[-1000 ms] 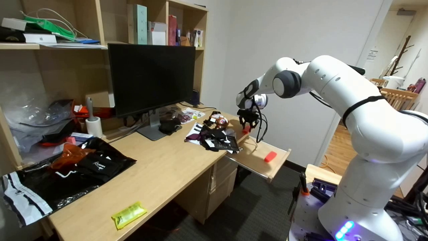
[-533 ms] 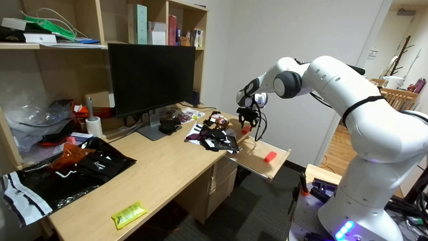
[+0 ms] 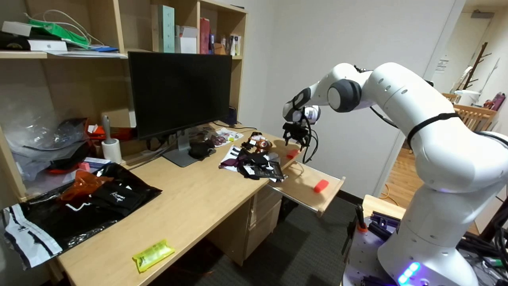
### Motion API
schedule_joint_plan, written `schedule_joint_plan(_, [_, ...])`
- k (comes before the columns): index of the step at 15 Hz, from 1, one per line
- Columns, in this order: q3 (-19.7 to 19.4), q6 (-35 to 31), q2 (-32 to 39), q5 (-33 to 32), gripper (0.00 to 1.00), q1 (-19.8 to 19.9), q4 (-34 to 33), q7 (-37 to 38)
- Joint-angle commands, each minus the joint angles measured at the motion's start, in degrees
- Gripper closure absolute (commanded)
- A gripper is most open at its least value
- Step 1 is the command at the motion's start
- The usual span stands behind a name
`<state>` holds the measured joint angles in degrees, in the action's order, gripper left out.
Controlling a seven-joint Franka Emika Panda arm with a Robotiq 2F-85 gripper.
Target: Move the orange objects from the pullout table to the desk
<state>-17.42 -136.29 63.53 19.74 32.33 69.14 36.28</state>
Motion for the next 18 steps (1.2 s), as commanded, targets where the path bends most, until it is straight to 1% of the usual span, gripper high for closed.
schedule_joint_plan(1, [1.4, -2.8, -10.9, 0.9, 0.00, 1.3, 13.0, -9.1])
schedule_joint_plan(4, [1.7, -2.9, -17.5, 0.8, 0.00, 2.7, 20.4, -18.4])
schedule_joint_plan(6, [1.6, -3.8, -20.7, 0.9, 0.00, 3.2, 26.0, -24.0])
schedule_joint_plan(8, [2.1, -3.7, -22.9, 0.2, 0.00, 3.7, 31.6, -27.2])
schedule_joint_plan(10, [1.4, -4.9, -24.5, 0.0, 0.00, 2.8, 37.9, -28.2])
schedule_joint_plan(11, [1.3, -6.4, -25.0, 1.1, 0.00, 2.4, 41.2, -27.3])
schedule_joint_plan(13, [2.2, -12.8, -25.9, 2.5, 0.00, 2.5, 47.9, -28.5])
schedule_joint_plan(14, [1.2, -7.9, -22.2, 0.6, 0.00, 2.5, 39.9, -25.8])
schedule_joint_plan(15, [1.4, -9.3, -22.2, 0.7, 0.00, 2.4, 41.8, -25.9])
schedule_joint_plan(18, [1.3, -9.0, -21.9, 0.6, 0.00, 2.5, 40.5, -25.8])
